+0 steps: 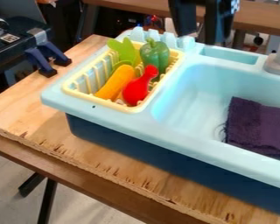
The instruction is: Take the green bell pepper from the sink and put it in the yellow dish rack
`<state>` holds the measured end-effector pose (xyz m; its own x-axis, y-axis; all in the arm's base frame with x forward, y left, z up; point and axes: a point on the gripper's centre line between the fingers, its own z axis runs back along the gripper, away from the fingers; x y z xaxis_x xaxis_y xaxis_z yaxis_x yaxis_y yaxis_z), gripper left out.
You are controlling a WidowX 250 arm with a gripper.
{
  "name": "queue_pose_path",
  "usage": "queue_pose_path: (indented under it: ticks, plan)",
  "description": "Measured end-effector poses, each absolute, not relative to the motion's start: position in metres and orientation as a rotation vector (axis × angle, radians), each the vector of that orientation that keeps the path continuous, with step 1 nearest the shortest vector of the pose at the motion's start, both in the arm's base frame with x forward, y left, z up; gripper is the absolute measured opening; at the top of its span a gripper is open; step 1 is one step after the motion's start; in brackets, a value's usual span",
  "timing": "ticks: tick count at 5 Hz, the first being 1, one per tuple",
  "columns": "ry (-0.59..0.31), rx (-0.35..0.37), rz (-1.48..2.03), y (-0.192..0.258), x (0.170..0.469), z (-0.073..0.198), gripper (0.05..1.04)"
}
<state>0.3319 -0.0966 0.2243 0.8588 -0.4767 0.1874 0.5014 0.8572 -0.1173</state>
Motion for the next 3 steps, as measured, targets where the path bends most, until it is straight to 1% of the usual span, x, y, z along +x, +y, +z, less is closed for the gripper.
queue_pose_path:
  ticks: [3]
  plan:
    - [-0.150,-0.166,-0.523,-0.0996,0.3306,0.2234,1.008]
